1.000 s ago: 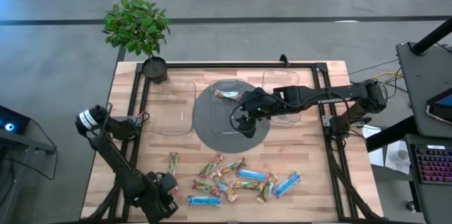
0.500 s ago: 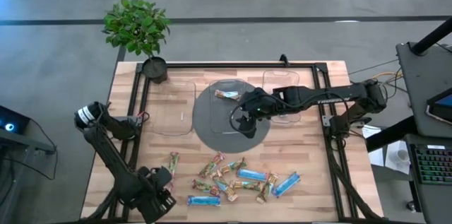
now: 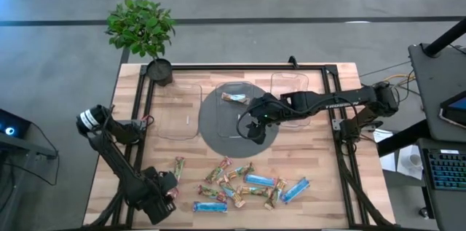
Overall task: Pick and place Granola Bars by type
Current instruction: Put the red granola bar into the left transparent bin
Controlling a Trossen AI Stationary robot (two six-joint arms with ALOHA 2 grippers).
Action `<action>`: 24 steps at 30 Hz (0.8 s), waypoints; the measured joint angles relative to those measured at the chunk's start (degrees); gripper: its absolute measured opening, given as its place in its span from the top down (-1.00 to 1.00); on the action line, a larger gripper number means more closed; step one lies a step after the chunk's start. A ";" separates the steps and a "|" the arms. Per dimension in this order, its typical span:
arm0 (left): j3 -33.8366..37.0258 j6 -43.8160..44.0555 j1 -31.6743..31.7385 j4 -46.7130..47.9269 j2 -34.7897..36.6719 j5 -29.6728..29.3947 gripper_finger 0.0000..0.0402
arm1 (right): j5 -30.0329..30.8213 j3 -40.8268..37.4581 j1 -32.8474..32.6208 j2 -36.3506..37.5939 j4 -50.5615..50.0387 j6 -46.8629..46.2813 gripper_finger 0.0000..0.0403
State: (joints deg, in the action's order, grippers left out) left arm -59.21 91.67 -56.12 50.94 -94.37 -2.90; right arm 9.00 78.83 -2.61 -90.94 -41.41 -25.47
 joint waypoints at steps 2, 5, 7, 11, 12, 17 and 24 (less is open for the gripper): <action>1.21 -0.71 -0.02 -3.79 0.00 0.07 -0.12 | 0.00 0.00 0.00 0.00 0.00 0.00 -0.13; 3.12 -1.98 -0.02 -9.07 0.00 0.46 -0.12 | 0.02 0.00 0.00 0.00 0.02 0.00 -0.13; 4.64 -2.02 -0.02 -9.95 0.00 0.64 -0.12 | 0.02 0.00 0.00 0.00 0.02 0.00 -0.13; 7.17 -0.43 -0.09 -9.40 0.24 1.71 -0.12 | 0.11 0.00 0.00 0.00 0.04 0.00 -0.13; 7.56 -0.13 -0.05 -9.47 0.24 1.90 -0.12 | 0.15 0.00 0.00 0.00 0.05 0.00 -0.13; 8.57 0.18 -0.06 -10.00 0.28 1.96 -0.02 | 0.25 0.00 0.00 0.00 0.08 0.00 -0.13; 9.05 3.82 -0.04 -11.14 0.61 1.77 0.48 | 1.70 0.00 0.26 0.00 0.09 0.00 -0.13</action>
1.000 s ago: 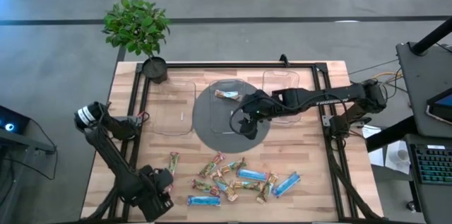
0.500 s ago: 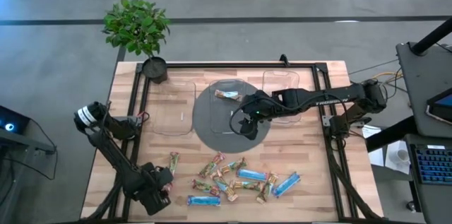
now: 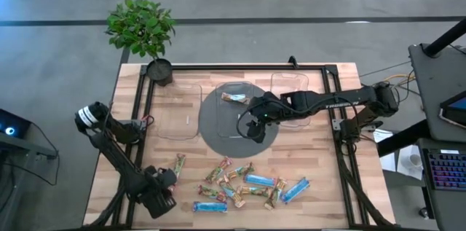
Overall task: Pick and place Granola Bars by type
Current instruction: Put the red granola bar into the left transparent bin
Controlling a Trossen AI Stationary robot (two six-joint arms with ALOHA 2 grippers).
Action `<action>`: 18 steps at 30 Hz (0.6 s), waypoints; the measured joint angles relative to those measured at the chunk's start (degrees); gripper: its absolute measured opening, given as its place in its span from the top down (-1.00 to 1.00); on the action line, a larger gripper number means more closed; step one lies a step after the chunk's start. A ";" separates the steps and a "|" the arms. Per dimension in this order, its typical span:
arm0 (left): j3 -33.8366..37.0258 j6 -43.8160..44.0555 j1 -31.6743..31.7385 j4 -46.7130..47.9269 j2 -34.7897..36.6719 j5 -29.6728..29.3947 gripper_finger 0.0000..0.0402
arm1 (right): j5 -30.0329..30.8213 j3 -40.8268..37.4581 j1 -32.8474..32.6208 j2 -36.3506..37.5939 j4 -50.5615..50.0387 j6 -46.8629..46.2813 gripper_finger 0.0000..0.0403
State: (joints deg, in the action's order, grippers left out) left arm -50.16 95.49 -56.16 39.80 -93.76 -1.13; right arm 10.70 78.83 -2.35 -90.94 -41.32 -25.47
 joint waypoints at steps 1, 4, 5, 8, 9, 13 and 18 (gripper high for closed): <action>0.04 0.53 0.00 -0.43 0.33 -0.04 0.56 | 0.00 0.00 0.03 0.00 0.04 -0.02 -0.13; -1.24 1.76 -0.04 -5.26 1.83 0.30 0.79 | -0.04 0.01 0.05 0.00 0.14 -0.02 -0.13; -1.76 2.23 0.08 -5.72 3.00 0.29 0.85 | -0.14 0.07 0.05 0.00 0.14 -0.03 -0.13; -3.45 4.77 0.07 -5.28 8.27 -4.73 0.94 | -0.23 0.20 0.17 0.00 0.82 -0.86 -0.13; -3.84 6.08 0.12 -5.81 10.11 -7.99 0.94 | -0.26 0.20 0.34 0.00 1.21 -1.25 -0.13; -4.35 15.72 0.74 2.93 20.46 -32.16 0.94 | -0.23 0.20 0.57 0.00 4.73 -1.56 -0.13; -3.86 27.15 7.47 24.03 32.98 -55.04 0.95 | -0.22 0.22 0.61 0.02 8.90 -1.57 -0.13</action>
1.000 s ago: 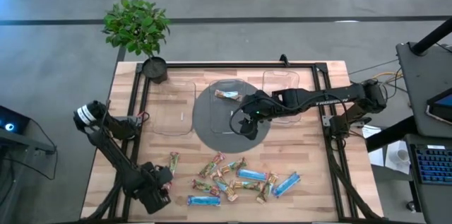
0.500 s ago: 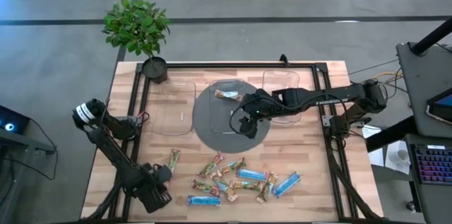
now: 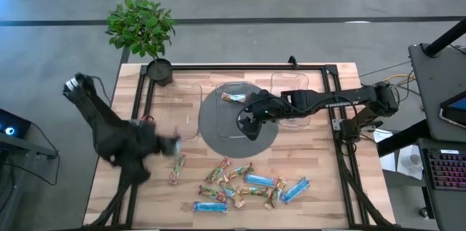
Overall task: Pick and place Granola Bars by type
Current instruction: Put the red granola bar into the left transparent bin
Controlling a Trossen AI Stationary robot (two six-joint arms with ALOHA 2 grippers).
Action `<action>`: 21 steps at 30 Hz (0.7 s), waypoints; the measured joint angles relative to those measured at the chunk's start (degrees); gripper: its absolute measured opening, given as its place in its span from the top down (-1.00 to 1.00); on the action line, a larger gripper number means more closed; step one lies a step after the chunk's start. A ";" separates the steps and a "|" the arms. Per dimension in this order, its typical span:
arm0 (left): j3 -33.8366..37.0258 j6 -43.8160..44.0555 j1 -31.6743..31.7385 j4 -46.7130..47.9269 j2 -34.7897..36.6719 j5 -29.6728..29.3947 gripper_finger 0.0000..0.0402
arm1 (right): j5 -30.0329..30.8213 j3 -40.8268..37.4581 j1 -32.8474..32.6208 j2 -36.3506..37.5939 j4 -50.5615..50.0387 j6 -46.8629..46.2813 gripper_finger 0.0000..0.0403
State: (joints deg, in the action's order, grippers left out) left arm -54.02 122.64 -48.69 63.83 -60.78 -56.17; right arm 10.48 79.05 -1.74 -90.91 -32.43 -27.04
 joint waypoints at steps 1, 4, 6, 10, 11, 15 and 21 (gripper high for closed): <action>0.00 -1.67 3.28 3.07 1.88 0.21 0.95 | 0.00 0.00 0.02 0.02 0.13 -0.01 -0.13; 0.12 -12.70 15.89 5.59 5.98 4.48 0.95 | 0.02 0.00 0.03 0.02 0.10 -0.01 -0.13; 0.63 -23.84 25.35 5.28 8.02 9.56 0.91 | 0.02 0.00 0.03 0.02 0.09 -0.01 -0.13; 2.12 -38.68 43.68 2.39 10.33 18.65 0.69 | 0.04 0.00 0.03 0.04 0.07 -0.01 -0.13; 2.45 -42.29 47.78 0.71 10.64 20.77 0.61 | 0.04 0.00 0.03 0.04 0.05 -0.01 -0.13; 3.76 -54.68 59.91 -6.48 10.96 32.54 0.34 | 0.05 0.00 0.03 0.04 -0.19 -0.01 -0.13; 1.21 -64.48 61.44 -9.32 11.40 46.20 0.20 | 0.12 -0.45 0.03 0.09 -0.78 0.04 -0.13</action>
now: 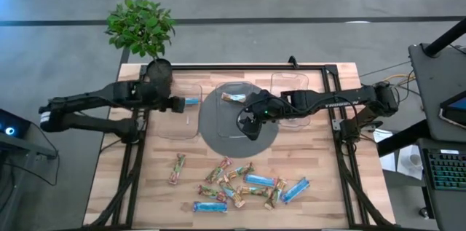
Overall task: Pick and place Granola Bars by type
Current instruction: Put the red granola bar into the left transparent bin
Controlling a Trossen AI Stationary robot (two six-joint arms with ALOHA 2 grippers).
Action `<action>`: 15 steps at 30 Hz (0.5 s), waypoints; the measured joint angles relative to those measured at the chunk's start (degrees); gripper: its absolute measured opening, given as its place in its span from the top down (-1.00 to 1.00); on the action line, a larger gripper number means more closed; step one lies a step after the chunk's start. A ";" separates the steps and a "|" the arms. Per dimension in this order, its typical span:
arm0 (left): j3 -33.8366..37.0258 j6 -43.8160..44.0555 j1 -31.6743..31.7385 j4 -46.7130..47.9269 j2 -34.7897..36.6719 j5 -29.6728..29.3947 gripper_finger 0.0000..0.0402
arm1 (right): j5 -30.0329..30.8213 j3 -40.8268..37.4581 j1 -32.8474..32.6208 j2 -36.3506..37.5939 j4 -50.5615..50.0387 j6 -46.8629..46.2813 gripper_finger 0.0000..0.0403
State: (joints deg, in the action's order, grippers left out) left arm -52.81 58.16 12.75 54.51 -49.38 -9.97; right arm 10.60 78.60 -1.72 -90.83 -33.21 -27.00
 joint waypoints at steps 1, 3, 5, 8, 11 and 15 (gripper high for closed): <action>-1.02 0.00 -1.96 -0.44 0.49 1.40 0.19 | -0.01 -0.06 -0.01 0.00 -0.39 0.04 -0.13; -2.64 3.87 -7.46 -0.29 0.67 3.41 0.19 | 0.03 -0.19 -0.01 0.00 -1.07 0.19 -0.13; -3.04 9.92 -15.72 -0.13 -0.11 3.58 0.19 | 0.05 -0.66 0.00 0.00 -1.29 0.19 -0.13; -1.82 20.80 -31.89 0.55 -3.92 -0.67 0.19 | 0.05 -1.54 0.00 0.00 -1.32 0.19 -0.13; -0.61 37.27 -47.50 0.51 -10.89 -5.88 0.20 | 0.05 -2.38 0.00 0.00 -1.32 0.19 -0.13; -0.49 60.76 -59.67 1.05 -21.36 -7.51 0.20 | 0.05 -2.99 0.00 0.00 -0.87 0.44 -0.13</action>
State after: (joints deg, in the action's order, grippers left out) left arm -53.30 118.92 -46.91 55.56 -70.74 -17.47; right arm 10.66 75.61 -1.72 -90.83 -34.08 -26.56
